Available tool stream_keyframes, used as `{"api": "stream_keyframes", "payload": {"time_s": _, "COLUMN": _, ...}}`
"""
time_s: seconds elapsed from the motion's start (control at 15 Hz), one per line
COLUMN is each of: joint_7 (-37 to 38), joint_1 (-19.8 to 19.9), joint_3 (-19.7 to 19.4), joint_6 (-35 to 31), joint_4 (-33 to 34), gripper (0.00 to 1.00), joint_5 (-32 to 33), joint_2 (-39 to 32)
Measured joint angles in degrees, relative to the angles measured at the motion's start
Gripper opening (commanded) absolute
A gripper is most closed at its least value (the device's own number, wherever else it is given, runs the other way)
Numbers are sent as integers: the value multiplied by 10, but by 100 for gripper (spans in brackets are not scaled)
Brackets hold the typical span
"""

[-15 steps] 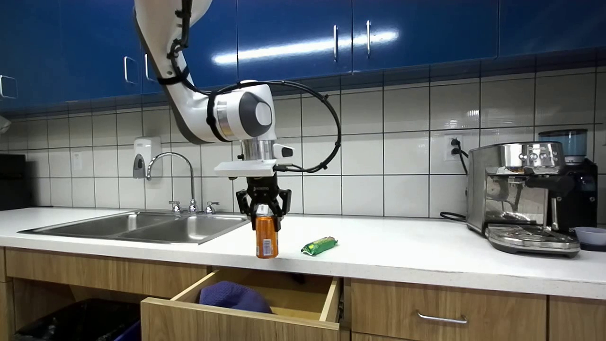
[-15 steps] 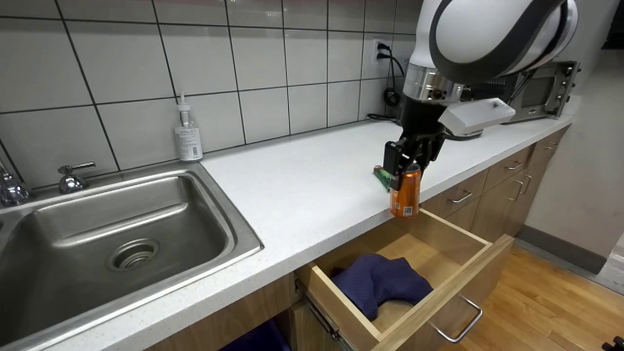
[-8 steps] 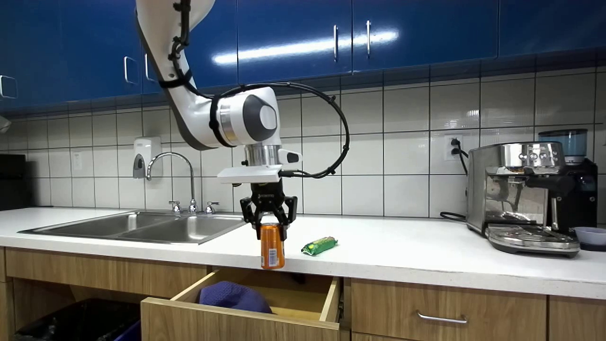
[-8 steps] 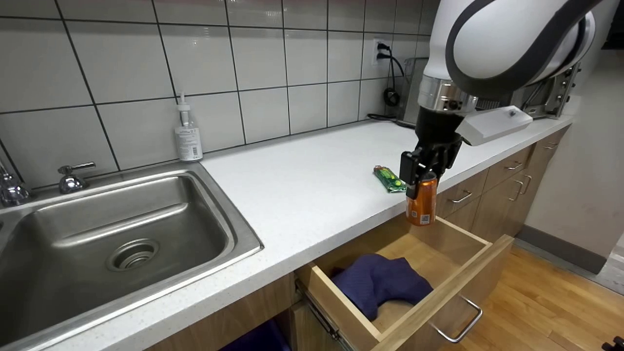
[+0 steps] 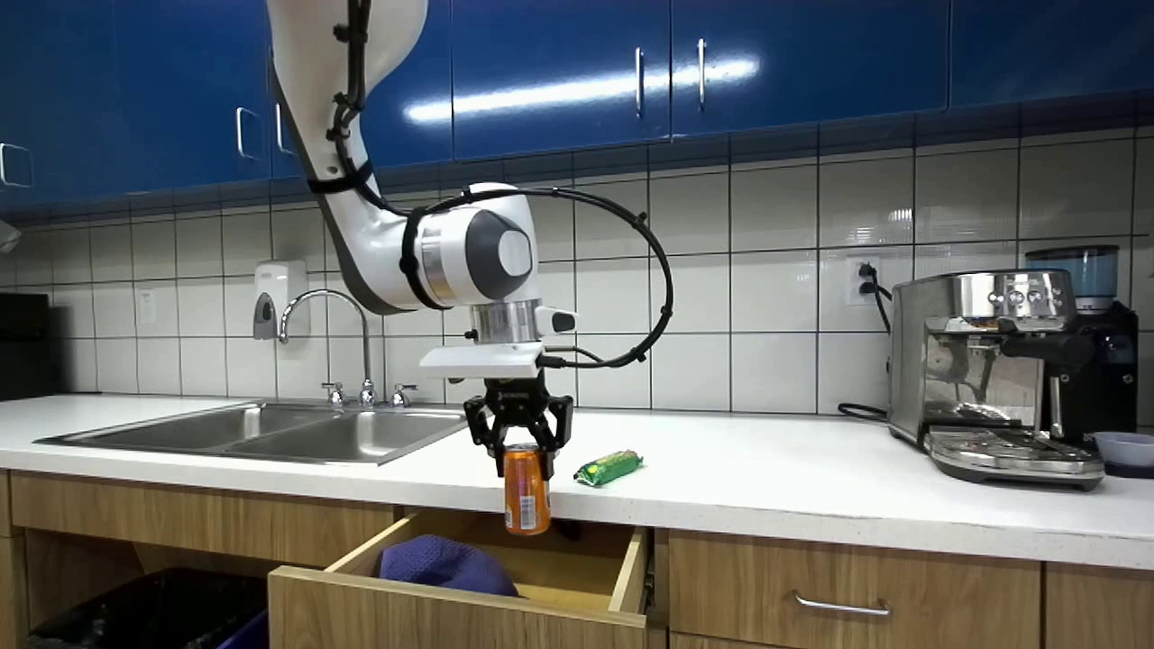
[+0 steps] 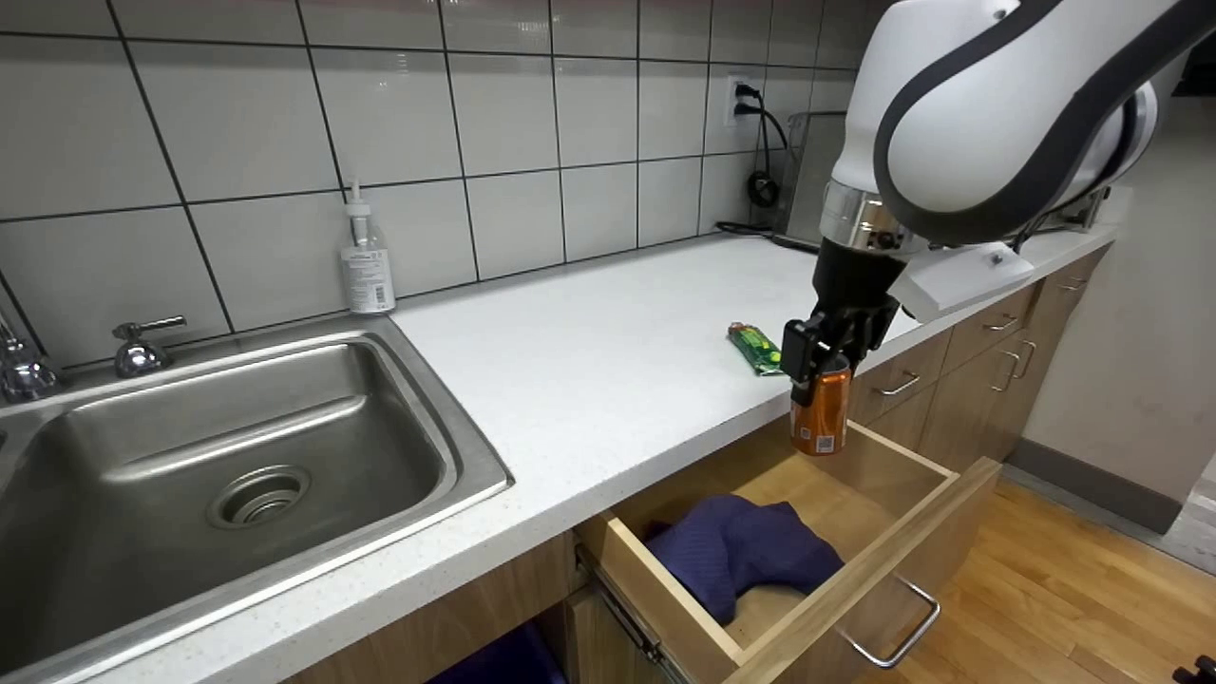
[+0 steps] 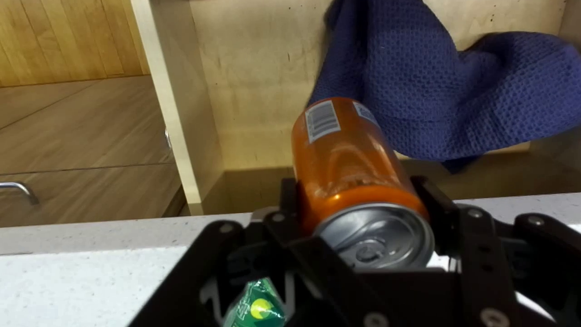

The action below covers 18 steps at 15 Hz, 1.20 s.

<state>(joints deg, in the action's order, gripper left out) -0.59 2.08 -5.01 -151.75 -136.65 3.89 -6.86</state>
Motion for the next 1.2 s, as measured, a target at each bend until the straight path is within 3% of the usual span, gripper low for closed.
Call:
{"api": "stream_keyframes", "payload": {"time_s": 0.6, "joint_7": 8, "joint_1": 2, "joint_3": -19, "joint_6": -105, "joint_4": -12, "gripper": 38, "joint_5": 0, "joint_2": -65}}
{"api": "stream_keyframes", "payload": {"time_s": 1.2, "joint_7": 13, "joint_1": 2, "joint_3": -19, "joint_6": -127, "joint_4": -13, "gripper": 38, "joint_5": 0, "joint_2": -103}}
